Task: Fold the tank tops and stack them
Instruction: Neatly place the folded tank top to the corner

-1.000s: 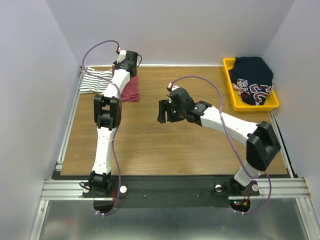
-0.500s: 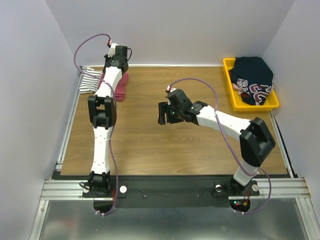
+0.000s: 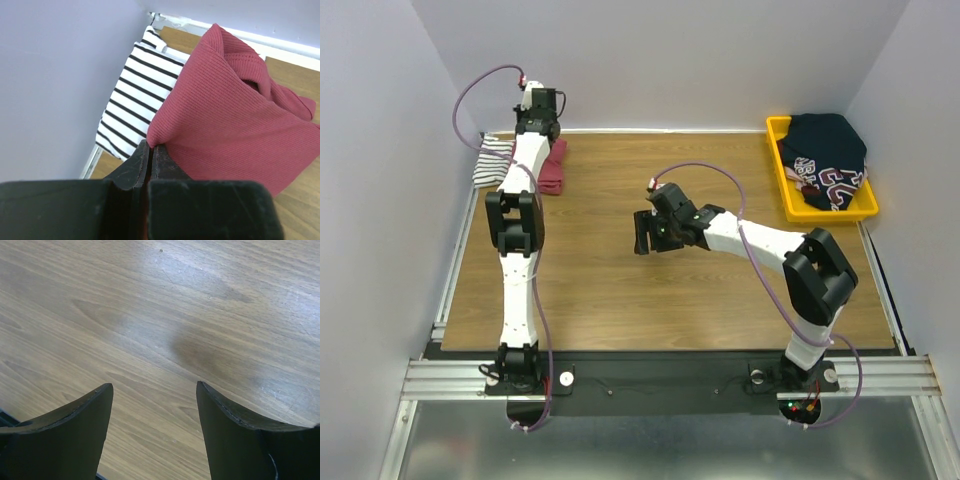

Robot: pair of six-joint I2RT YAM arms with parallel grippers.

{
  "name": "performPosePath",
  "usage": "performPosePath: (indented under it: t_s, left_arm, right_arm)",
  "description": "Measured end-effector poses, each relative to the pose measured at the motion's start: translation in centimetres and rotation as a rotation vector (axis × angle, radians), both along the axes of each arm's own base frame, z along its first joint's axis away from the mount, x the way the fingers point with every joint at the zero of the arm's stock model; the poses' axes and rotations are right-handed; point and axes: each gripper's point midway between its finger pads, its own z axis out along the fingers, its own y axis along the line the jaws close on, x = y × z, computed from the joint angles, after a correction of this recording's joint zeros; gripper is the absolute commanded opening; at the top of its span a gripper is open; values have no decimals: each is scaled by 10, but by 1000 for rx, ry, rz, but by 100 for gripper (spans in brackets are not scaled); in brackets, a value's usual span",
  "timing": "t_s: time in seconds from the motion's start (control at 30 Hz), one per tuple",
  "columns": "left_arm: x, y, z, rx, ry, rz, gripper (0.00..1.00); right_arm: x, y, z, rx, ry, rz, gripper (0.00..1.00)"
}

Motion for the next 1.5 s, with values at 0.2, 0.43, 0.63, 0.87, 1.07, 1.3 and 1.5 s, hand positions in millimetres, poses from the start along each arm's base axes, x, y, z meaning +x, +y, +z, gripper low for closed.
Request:
performPosePath:
  t_s: [0.2, 0.43, 0.63, 0.87, 1.07, 1.3, 1.5]
  left_arm:
    - [8, 28, -2, -78, -44, 0, 0]
    - [12, 57, 0, -121, -93, 19, 0]
    - [15, 74, 4, -148, -138, 32, 0]
    - [17, 92, 11, -160, -191, 64, 0]
    - [18, 104, 12, -163, -226, 93, 0]
    - [21, 113, -5, -164, -233, 130, 1]
    - [15, 123, -17, -166, -232, 184, 32]
  right_arm:
    - [1, 4, 1, 9, 5, 8, 72]
    - [4, 11, -3, 20, 10, 17, 72]
    - [2, 12, -16, 7, 38, 21, 71]
    - [1, 14, -26, 1, 62, 29, 70]
    - [3, 17, -25, 9, 62, 34, 70]
    - [3, 18, -26, 10, 64, 35, 70]
    - [3, 18, -26, 10, 63, 35, 70]
